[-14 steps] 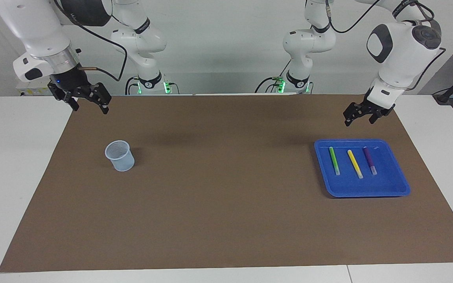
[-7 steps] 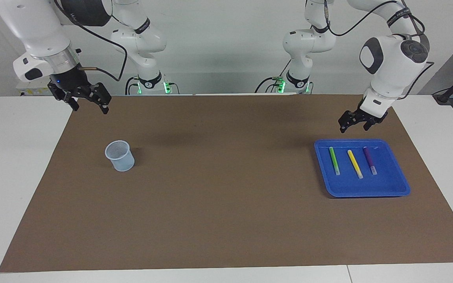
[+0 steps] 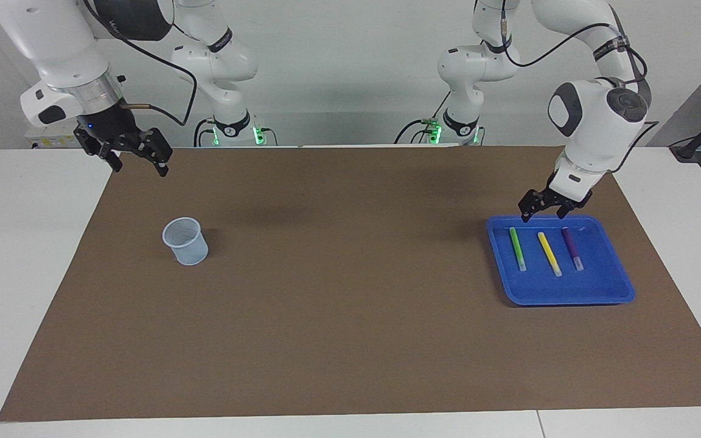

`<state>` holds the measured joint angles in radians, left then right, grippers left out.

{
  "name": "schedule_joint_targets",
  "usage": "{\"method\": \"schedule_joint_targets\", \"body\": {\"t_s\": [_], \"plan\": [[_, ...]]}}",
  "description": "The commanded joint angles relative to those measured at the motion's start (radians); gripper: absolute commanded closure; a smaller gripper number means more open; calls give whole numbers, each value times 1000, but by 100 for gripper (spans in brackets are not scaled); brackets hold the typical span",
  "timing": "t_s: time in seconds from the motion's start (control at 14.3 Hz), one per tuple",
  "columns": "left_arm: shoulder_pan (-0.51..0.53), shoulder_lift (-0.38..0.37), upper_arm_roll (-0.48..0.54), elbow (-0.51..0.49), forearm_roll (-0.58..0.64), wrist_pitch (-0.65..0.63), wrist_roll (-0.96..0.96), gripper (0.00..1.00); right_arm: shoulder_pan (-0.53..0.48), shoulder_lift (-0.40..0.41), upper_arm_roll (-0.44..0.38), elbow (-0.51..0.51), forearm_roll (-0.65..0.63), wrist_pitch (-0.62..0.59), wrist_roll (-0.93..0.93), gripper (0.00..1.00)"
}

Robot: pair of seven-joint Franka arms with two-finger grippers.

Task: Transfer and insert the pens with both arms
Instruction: 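Lower the left gripper onto the green pen in the tray and grasp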

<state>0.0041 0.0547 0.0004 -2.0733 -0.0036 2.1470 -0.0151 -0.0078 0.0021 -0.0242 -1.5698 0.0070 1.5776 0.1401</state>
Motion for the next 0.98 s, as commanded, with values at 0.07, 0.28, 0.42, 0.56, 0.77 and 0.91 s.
{"method": "schedule_joint_targets", "body": {"t_s": [0.07,0.28,0.42,0.56,0.77,0.91], "plan": [[-9,62,6,-7,-15,71,15,1,-6,-11,6,-15,-12,13,-5,0],[-10,118,6,-8,-15,134,15,2,-6,-11,4,-15,-12,13,-5,0],[-10,152,6,-7,-15,160,15,3,-6,-13,6,-15,-12,13,-5,0],[-10,183,6,-7,-15,192,15,4,-6,-13,4,-15,-12,13,-5,0],[-9,197,6,-8,-15,201,15,5,-6,-11,6,-15,-12,13,-7,0],[-10,198,6,-10,-15,200,15,8,-6,-11,6,-15,-12,13,-5,0]]}}
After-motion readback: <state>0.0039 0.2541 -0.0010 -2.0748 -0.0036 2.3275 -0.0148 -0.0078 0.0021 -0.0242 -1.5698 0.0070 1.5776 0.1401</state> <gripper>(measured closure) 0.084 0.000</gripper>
